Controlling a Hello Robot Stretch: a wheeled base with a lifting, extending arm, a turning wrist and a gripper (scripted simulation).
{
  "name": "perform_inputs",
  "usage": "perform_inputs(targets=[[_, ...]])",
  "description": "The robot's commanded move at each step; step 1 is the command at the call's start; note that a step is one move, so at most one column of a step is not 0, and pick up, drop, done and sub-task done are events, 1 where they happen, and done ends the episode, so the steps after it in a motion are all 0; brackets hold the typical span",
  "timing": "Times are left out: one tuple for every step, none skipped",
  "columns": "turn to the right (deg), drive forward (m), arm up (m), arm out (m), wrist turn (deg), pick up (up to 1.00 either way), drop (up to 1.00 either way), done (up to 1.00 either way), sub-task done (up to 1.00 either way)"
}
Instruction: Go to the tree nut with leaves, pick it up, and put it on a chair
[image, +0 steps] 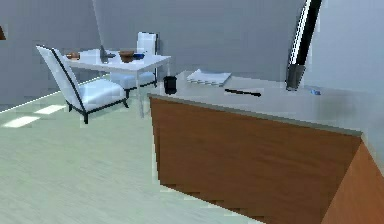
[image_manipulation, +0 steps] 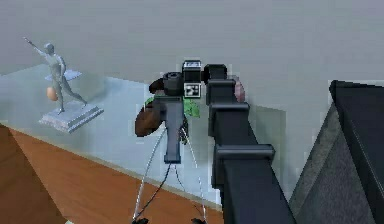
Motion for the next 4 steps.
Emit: perform_inputs(targets=[[0.0,0.0,0.0,0.0,45.0,0.0,0.0,0.0,0.0],[0.0,0.0,0.0,0.0,45.0,0.0,0.0,0.0,0.0],[0.0,0.0,0.0,0.0,45.0,0.0,0.0,0.0,0.0],[0.0,0.0,0.0,0.0,42.0,0.0,0.0,0.0,0.0]])
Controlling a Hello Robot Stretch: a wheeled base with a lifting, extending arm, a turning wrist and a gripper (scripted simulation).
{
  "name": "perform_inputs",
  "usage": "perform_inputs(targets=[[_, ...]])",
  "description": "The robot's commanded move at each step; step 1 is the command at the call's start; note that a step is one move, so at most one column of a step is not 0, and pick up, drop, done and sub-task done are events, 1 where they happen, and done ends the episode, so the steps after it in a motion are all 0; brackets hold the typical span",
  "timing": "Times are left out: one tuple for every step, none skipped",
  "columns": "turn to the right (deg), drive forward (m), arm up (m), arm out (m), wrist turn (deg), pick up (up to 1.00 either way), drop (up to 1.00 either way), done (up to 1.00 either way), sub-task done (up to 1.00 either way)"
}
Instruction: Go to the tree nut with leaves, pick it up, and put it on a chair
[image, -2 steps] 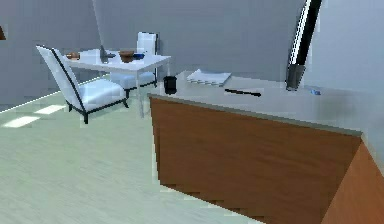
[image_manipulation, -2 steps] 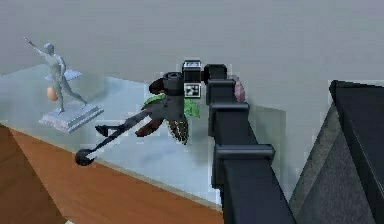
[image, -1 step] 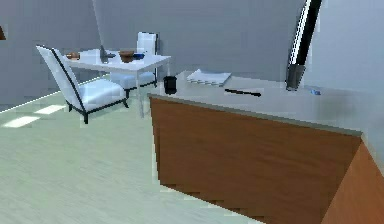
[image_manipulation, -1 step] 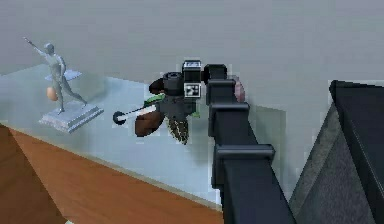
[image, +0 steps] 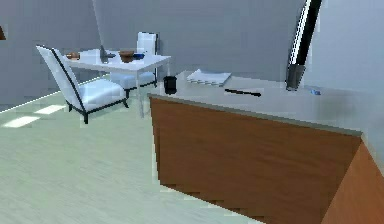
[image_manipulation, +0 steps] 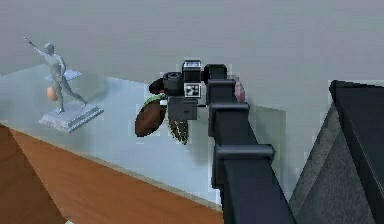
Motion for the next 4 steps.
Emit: perform_inputs(targets=[[0.0,0.0,-0.14,0.0,0.0,0.0,0.0,0.0,0.0],[0.0,0.0,0.0,0.0,0.0,1.0,0.0,0.0,0.0],[0.0,0.0,0.1,0.0,0.0,0.0,0.0,0.0,0.0],[0.0,0.0,0.04,0.0,0.0,0.0,0.0,0.0,0.0]])
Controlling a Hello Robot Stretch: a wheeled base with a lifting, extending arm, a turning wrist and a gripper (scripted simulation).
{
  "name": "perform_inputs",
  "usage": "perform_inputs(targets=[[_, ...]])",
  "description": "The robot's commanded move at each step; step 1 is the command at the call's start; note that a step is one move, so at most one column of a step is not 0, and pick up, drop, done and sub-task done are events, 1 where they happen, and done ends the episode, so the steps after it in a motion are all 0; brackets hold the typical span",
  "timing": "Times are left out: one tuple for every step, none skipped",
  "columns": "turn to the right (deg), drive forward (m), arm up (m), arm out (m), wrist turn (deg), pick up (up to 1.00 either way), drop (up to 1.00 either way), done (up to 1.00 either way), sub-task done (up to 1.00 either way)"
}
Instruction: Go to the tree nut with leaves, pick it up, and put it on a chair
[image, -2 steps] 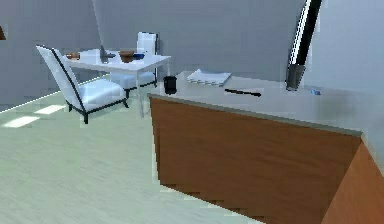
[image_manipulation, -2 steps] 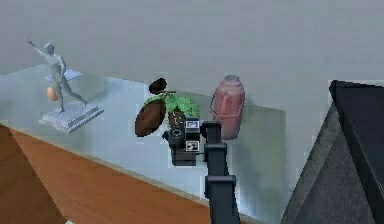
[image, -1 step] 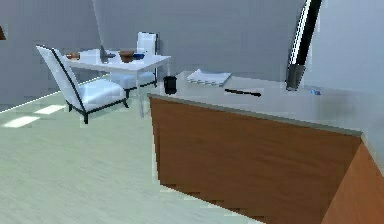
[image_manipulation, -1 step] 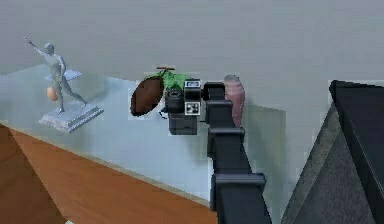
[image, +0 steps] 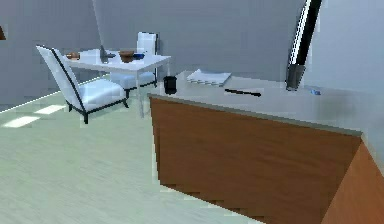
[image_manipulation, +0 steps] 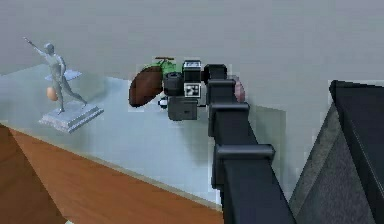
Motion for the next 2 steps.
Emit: perform_inputs(targets=[[0.0,0.0,0.0,0.0,-45.0,0.0,0.0,0.0,0.0],[0.0,0.0,0.0,0.0,-45.0,0.0,0.0,0.0,0.0]])
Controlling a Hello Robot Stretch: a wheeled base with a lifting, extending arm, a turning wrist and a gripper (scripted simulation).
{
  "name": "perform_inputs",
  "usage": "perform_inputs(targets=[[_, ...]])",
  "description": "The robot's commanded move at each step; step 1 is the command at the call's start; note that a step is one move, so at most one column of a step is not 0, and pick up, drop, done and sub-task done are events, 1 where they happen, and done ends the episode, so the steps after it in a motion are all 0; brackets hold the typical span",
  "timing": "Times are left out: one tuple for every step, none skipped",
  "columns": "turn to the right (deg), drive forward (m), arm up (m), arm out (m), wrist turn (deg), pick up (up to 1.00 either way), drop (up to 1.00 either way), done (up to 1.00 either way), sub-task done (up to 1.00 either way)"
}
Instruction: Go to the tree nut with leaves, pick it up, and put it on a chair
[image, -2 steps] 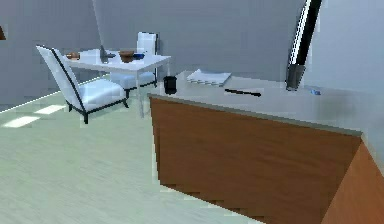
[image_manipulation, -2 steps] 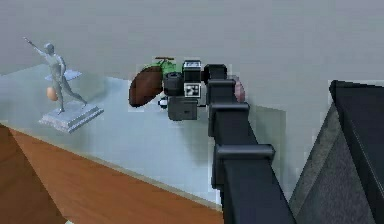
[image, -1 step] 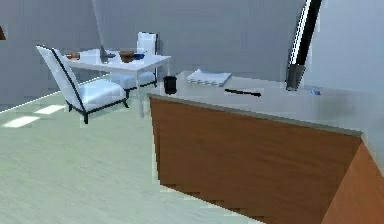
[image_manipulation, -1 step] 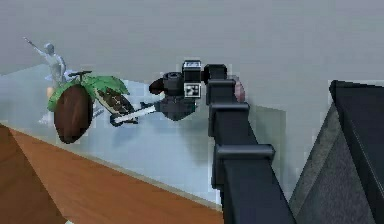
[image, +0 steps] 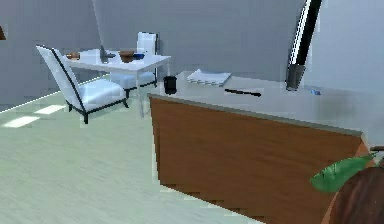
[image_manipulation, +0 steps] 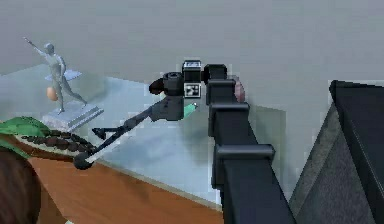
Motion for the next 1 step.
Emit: perform_inputs(targets=[[0.0,0.0,0.0,0.0,-36.0,0.0,0.0,0.0,0.0]])
